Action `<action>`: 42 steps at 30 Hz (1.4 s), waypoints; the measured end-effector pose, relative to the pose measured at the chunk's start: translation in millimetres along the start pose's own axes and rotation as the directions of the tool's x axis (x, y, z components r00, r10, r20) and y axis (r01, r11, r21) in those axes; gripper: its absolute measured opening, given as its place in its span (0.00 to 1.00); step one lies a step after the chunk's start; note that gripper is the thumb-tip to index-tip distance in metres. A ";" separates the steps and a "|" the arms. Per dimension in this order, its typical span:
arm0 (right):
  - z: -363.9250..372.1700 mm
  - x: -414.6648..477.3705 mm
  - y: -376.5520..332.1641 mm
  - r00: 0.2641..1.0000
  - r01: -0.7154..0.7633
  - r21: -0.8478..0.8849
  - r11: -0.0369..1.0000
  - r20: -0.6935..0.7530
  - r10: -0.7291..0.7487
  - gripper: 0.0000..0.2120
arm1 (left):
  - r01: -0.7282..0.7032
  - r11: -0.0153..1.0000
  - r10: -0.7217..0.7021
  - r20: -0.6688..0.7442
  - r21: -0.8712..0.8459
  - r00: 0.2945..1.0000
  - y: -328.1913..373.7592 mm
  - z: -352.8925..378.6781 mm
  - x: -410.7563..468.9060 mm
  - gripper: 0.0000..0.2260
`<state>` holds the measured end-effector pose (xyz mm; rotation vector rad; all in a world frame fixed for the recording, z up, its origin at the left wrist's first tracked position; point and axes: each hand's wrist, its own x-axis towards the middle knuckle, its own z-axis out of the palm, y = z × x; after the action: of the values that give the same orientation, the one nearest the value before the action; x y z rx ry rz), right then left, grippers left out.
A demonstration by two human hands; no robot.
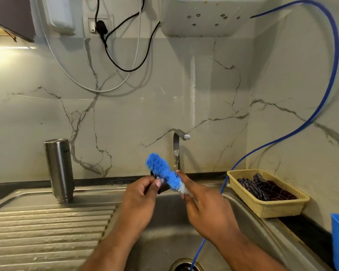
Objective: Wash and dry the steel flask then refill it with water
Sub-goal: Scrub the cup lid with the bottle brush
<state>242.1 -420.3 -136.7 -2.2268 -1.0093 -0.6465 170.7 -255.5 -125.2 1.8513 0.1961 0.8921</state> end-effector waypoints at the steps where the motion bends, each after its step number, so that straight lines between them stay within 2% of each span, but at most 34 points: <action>1: 0.3 0.7 -0.8 0.999 -0.041 0.036 0.999 0.020 0.040 0.31 | -0.103 0.978 0.102 0.017 0.183 0.995 -3.9 0.5 -0.3 0.06; 3: 0.9 3.9 1.1 0.989 -0.137 0.092 0.986 0.061 0.132 0.29 | -0.296 0.869 0.283 0.093 0.397 0.955 -13.9 1.7 1.2 0.06; 5: -1.7 6.9 7.2 0.968 -0.238 0.129 0.963 0.113 0.224 0.25 | -0.439 0.770 0.398 0.188 0.463 0.898 -21.0 2.4 3.7 0.10; 7: -5.8 7.7 16.6 0.943 -0.308 0.149 0.940 0.176 0.281 0.18 | -0.471 0.749 0.408 0.236 0.467 0.882 -21.0 0.7 7.3 0.15; 9: -7.7 5.5 25.9 0.915 -0.369 0.192 0.909 0.250 0.318 0.10 | -0.412 0.810 0.362 0.197 0.417 0.911 -21.9 0.7 9.3 0.12; 11: -7.1 2.4 28.6 0.889 -0.427 0.278 0.861 0.302 0.343 0.10 | -0.192 0.952 0.169 0.111 0.240 0.979 -20.6 2.5 8.6 0.08; 12: -6.4 1.0 27.5 0.886 -0.439 0.315 0.842 0.309 0.346 0.13 | -0.050 0.997 0.045 0.087 0.059 0.995 -18.9 3.4 7.4 0.09; 13: -4.8 1.0 25.5 0.889 -0.439 0.348 0.828 0.301 0.345 0.15 | 0.075 0.986 -0.063 0.084 -0.148 0.994 -15.5 4.2 5.6 0.10; 14: -3.2 1.4 23.1 0.898 -0.430 0.380 0.819 0.276 0.344 0.17 | 0.167 0.929 -0.143 0.097 -0.331 0.985 -11.4 4.8 4.7 0.10; 16: -2.0 3.1 15.9 0.913 -0.407 0.458 0.790 0.206 0.351 0.18 | 0.270 0.772 -0.249 0.117 -0.576 0.961 -2.5 3.3 5.3 0.10; 18: -2.3 5.0 9.7 0.928 -0.364 0.532 0.765 0.138 0.346 0.19 | 0.324 0.645 -0.322 0.138 -0.692 0.936 1.0 1.8 7.8 0.09; 21: -6.7 6.0 2.7 0.947 -0.304 0.597 0.743 0.105 0.303 0.17 | 0.376 0.576 -0.375 0.174 -0.726 0.910 0.8 2.3 8.2 0.09; 23: -10.6 5.7 -0.3 0.944 -0.321 0.617 0.719 0.147 0.295 0.14 | 0.380 0.515 -0.400 0.177 -0.768 0.899 1.5 1.5 9.7 0.08; 26: -11.1 3.4 0.3 0.917 -0.399 0.580 0.710 0.256 0.306 0.13 | 0.295 0.436 -0.385 0.120 -0.850 0.915 -0.1 -5.3 15.2 0.09; 28: -9.8 1.5 -0.6 0.888 -0.457 0.584 0.670 0.347 0.303 0.11 | 0.248 0.502 -0.348 0.068 -0.829 0.935 -5.4 -7.9 17.5 0.10; 30: -10.6 0.0 -5.9 0.856 -0.513 0.617 0.597 0.420 0.301 0.09 | 0.232 0.646 -0.299 0.039 -0.727 0.954 -9.5 -6.4 14.6 0.08; 33: -7.8 0.1 -11.3 0.815 -0.579 0.653 0.487 0.460 0.352 0.08 | 0.234 0.804 -0.197 0.126 -0.547 0.972 -11.2 7.3 1.9 0.12; 36: -3.1 1.6 -8.1 0.787 -0.610 0.680 0.407 0.456 0.415 0.09 | 0.211 0.878 -0.139 0.193 -0.430 0.971 -6.5 24.2 -8.5 0.12; 40: -5.4 -2.7 -25.2 0.831 -0.550 0.781 0.296 0.476 0.289 0.11 | 0.110 0.914 -0.122 -0.005 -0.391 0.993 -9.5 14.8 2.3 0.11; 42: -2.4 1.3 -29.7 0.842 -0.527 0.800 0.286 0.448 0.300 0.12 | 0.121 0.917 -0.135 -0.012 -0.379 0.991 -15.3 9.5 3.9 0.12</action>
<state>219.2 -405.6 -124.6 -1.3955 -0.5475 0.3949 183.6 -253.5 -138.2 1.4463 0.1543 0.8106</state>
